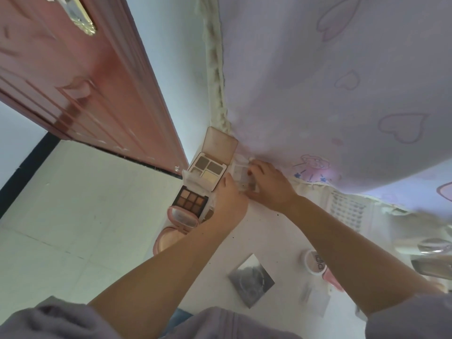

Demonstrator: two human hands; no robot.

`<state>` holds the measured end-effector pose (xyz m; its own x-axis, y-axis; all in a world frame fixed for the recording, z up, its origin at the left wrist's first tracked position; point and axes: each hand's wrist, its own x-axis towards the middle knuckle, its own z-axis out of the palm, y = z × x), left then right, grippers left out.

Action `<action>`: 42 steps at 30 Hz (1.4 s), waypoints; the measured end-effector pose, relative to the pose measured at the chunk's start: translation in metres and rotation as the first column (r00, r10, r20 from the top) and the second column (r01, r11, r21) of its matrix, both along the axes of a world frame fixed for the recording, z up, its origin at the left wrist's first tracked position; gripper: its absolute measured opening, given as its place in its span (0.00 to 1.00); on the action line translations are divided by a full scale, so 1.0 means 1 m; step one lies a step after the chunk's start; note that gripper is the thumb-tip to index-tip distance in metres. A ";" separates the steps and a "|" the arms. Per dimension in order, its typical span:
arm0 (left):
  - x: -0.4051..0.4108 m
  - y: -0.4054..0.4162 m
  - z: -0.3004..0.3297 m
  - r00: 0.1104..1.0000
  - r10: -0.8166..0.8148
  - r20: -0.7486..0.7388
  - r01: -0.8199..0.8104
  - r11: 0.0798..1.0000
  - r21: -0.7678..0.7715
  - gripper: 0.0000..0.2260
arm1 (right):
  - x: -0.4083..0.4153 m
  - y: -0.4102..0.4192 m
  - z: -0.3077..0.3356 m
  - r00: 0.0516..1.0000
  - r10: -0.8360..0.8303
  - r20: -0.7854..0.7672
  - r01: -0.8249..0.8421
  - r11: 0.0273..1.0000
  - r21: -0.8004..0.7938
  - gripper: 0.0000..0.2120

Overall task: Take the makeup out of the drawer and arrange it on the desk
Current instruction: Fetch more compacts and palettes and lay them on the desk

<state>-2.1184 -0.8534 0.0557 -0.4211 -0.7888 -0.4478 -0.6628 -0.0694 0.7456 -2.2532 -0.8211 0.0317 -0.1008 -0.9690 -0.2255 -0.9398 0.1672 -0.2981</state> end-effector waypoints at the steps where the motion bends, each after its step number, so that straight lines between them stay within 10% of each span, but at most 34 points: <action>1: 0.000 0.000 -0.005 1.000 0.008 -0.009 -0.008 1.000 0.000 0.23 | -0.002 0.001 0.000 1.000 0.013 -0.009 -0.013 1.000 -0.002 0.25; 13: -0.003 -0.015 -0.004 0.891 0.311 -0.330 -0.184 0.913 0.364 0.18 | -0.015 -0.003 0.014 0.951 -0.133 0.280 0.119 0.991 0.066 0.26; 18: 0.001 -0.020 0.007 0.585 0.728 -0.358 -0.134 0.522 0.842 0.12 | -0.013 0.009 0.027 0.821 -0.281 0.496 0.285 0.956 0.071 0.21; 26: -0.008 -0.008 0.020 0.641 0.686 -0.343 0.125 0.348 0.929 0.20 | -0.019 0.041 0.055 0.771 -0.262 0.580 0.307 0.951 0.021 0.16; 34: 0.006 0.005 0.018 0.683 0.657 -0.319 0.192 0.260 0.946 0.20 | -0.042 0.042 0.064 0.211 -0.477 0.853 0.432 0.828 0.357 0.13; 39: 0.006 0.002 0.013 0.681 0.693 -0.238 0.054 0.277 0.959 0.19 | -0.028 0.033 0.037 0.535 -0.462 0.708 0.478 0.856 0.197 0.05; 42: 0.005 -0.005 0.007 0.580 0.803 -0.135 -0.113 0.244 0.963 0.16 | -0.026 0.011 0.023 0.549 -0.543 0.636 0.622 0.773 0.122 0.06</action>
<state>-2.1132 -0.8584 0.0625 -0.5166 -0.2871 -0.8067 0.2250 -0.9545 0.1956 -2.2796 -0.8100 0.0550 -0.5326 -0.7685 -0.3545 -0.2455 0.5411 -0.8043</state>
